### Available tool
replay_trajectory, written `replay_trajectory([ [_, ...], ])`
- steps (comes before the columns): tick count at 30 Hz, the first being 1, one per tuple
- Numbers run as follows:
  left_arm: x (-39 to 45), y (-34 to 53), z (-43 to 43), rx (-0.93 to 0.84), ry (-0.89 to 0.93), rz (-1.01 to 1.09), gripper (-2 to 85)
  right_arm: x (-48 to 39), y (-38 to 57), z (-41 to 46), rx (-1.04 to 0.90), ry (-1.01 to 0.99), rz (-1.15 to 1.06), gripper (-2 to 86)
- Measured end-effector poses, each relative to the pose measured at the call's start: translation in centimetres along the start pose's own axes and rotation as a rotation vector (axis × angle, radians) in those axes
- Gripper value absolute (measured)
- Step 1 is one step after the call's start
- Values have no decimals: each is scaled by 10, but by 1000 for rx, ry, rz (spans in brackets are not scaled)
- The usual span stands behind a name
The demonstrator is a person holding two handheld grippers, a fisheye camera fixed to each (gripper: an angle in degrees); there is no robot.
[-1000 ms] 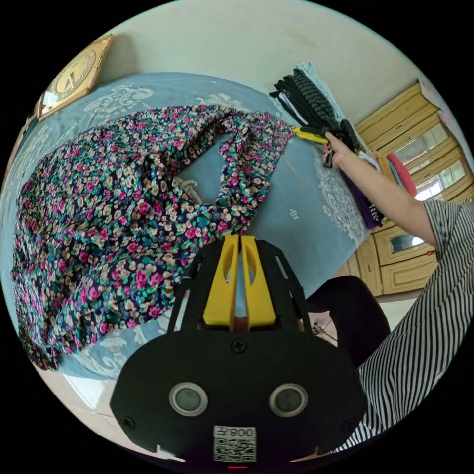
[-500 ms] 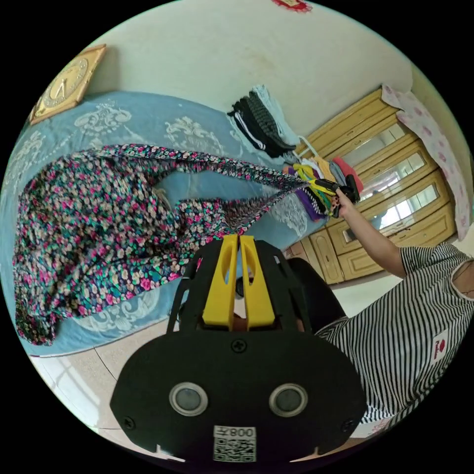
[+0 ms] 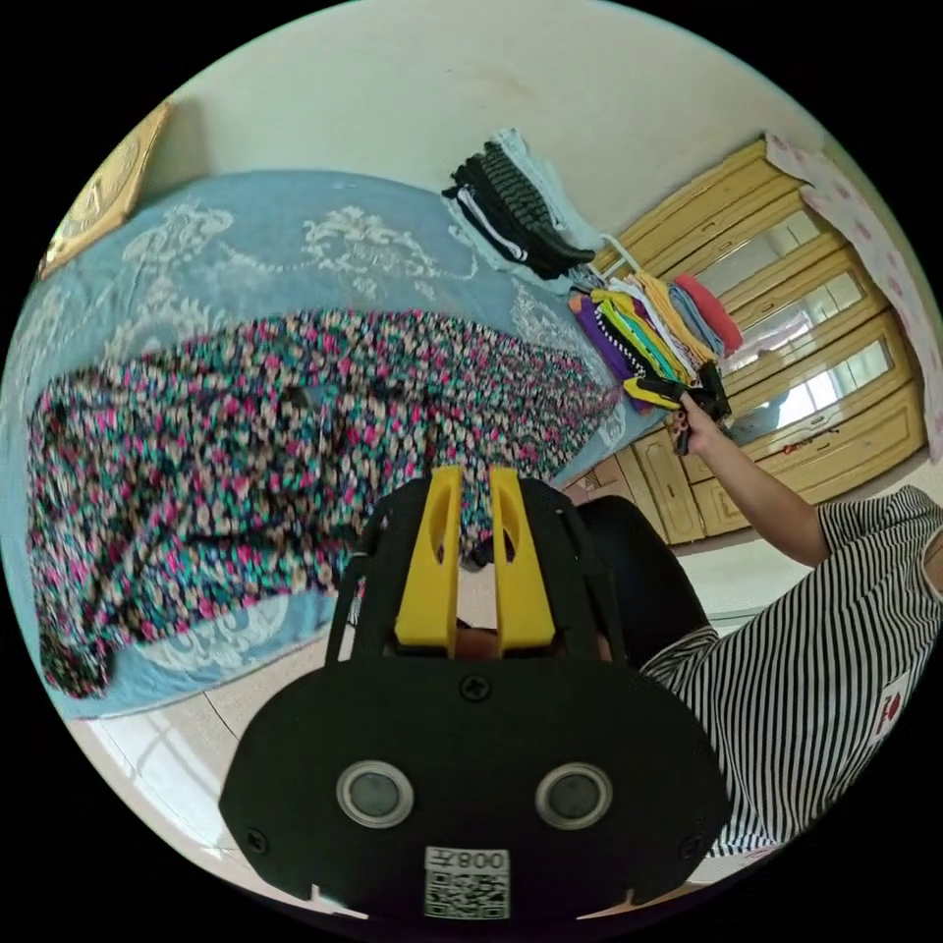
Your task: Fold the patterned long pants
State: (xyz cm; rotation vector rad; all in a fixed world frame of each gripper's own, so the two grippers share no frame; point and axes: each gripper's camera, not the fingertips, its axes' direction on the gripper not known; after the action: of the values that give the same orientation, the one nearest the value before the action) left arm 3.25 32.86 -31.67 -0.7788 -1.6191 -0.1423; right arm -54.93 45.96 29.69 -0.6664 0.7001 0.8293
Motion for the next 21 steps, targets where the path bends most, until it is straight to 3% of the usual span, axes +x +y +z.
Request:
replay_trajectory([
  [4,-6,-36,11,-6,-110,34,63,-41,0,-18,48,109,-136,54],
  [7,-35,-45,19,-25,-149,-78,51,-97,8,-9,18,140,-355,57],
  [9,-56,-43,18,1,-123,-159,46,-150,20,26,-101,204,-579,62],
  [15,-109,-28,4,78,-30,-343,47,-227,43,93,-281,322,-946,71],
  [21,-138,-16,1,93,-18,-407,48,-251,41,105,-312,400,-999,35],
])
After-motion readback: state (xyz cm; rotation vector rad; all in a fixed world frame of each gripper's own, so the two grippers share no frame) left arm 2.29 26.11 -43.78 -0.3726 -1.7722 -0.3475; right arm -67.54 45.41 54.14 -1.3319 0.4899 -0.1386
